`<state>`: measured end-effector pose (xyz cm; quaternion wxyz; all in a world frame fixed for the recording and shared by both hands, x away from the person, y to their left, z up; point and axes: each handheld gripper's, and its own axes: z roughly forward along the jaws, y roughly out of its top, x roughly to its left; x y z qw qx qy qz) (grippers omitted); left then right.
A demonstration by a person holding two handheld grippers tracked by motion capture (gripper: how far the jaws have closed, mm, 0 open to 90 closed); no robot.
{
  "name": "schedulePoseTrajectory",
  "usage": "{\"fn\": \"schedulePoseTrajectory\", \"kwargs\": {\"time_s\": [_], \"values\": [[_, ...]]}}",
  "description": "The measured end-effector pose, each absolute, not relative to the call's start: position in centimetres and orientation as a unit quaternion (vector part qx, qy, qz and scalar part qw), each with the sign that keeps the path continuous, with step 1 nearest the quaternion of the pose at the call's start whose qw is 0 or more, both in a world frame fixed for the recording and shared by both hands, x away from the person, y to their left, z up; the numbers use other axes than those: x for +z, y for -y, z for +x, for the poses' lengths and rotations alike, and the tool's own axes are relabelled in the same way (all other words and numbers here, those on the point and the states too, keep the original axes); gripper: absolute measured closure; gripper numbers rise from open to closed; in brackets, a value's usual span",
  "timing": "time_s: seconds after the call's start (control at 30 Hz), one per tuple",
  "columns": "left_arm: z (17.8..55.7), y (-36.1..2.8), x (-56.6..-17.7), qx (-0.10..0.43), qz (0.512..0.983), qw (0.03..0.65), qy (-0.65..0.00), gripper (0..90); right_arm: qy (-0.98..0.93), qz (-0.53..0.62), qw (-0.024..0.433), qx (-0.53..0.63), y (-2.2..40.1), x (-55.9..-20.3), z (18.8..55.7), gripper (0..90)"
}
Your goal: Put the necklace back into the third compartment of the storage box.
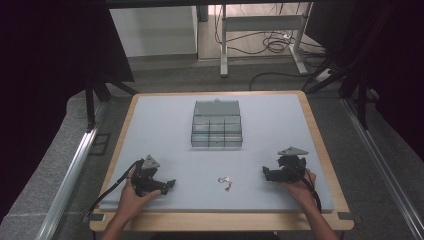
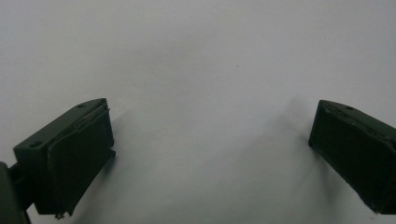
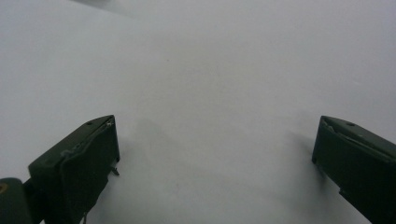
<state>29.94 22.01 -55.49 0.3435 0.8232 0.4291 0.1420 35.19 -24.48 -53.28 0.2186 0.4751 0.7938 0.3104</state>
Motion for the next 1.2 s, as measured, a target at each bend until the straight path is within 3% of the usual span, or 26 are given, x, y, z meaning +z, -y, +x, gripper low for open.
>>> {"fn": "schedulePoseTrajectory", "kwargs": {"time_s": [0.67,1.2], "values": [[29.9,-22.0,-55.5,0.143,0.824,0.343,-0.428,0.0,-0.79,0.458,0.216,0.346,25.3,-51.1,32.7,20.3],[29.9,-22.0,-55.5,0.142,0.823,0.344,-0.429,0.0,-0.802,0.404,0.21,0.386,24.2,-47.9,31.3,28.7]]}}
